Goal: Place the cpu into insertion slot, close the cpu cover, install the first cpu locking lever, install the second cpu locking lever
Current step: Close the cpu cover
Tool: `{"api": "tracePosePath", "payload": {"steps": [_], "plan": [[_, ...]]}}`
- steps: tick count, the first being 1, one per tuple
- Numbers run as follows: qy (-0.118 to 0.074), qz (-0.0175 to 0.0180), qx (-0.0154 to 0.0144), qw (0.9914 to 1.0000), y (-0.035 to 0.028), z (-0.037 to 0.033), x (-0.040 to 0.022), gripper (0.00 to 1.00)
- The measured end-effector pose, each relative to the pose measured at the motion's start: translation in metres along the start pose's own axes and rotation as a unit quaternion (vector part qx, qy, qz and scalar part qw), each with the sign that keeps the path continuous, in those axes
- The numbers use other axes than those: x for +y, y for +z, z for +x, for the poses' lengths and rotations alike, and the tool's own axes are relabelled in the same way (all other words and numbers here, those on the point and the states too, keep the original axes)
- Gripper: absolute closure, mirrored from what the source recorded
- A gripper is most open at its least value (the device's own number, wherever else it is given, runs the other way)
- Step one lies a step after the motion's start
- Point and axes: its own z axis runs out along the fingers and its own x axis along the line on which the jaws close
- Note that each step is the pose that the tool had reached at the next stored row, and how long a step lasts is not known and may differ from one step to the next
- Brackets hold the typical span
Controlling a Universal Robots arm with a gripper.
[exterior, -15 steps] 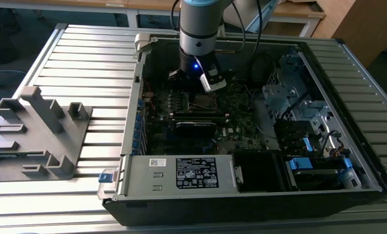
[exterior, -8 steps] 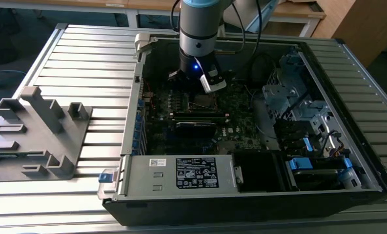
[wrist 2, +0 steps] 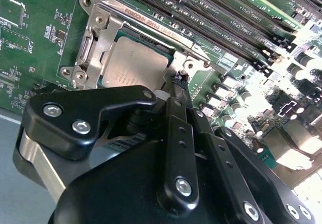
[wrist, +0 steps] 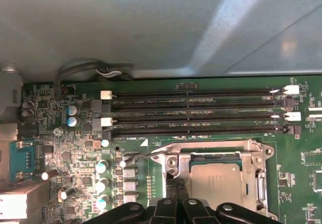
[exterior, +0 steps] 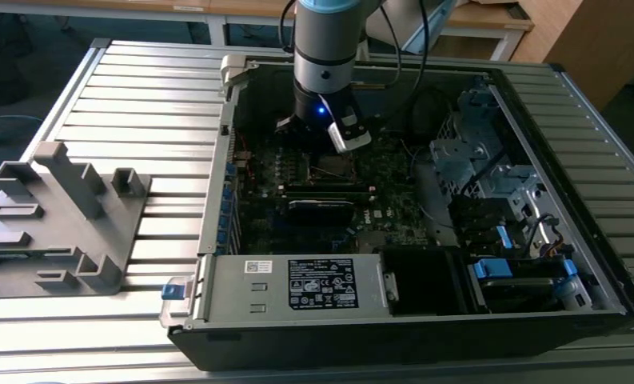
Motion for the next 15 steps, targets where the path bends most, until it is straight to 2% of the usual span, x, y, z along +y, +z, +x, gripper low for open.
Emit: {"api": "tracePosePath", "payload": {"steps": [5,9,15], "plan": [[-0.001,-0.0002,-0.0001,1.0,0.0002,0.0,0.0001,0.89],[-0.014,-0.0003,0.0004,0.9999,0.0003,0.0,0.0001,0.89],[-0.015,-0.0003,0.0005,0.99989,0.0004,0.0,0.0,0.89]]}}
